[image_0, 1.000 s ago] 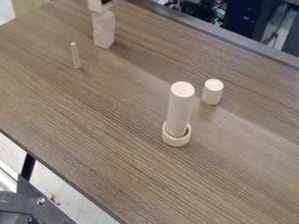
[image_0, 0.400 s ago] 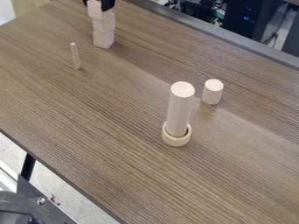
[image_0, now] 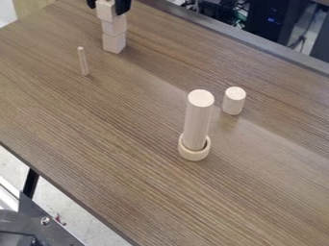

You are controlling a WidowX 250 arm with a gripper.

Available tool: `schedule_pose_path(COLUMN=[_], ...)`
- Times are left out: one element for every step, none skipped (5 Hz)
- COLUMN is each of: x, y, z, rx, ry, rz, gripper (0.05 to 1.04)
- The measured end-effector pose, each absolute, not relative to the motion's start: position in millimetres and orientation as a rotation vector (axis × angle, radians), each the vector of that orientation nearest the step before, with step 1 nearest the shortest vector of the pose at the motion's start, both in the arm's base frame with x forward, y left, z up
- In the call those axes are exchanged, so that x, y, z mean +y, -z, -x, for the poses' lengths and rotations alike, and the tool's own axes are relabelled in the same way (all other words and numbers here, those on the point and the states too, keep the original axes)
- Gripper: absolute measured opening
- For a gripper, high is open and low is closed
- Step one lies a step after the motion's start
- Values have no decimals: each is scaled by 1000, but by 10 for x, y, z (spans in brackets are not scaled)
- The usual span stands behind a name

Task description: Move the block with a punch hole from the middle of the table to the top of the block tower

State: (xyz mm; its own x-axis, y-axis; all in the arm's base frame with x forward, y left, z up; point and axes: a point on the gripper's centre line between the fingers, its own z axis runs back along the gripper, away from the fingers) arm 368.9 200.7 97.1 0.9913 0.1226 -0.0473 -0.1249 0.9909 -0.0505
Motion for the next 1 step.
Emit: schedule_pose_path(x=[1987], y=[-972], z=[-3683], rx=[48], ry=[-119], rz=[66], gripper=[999])
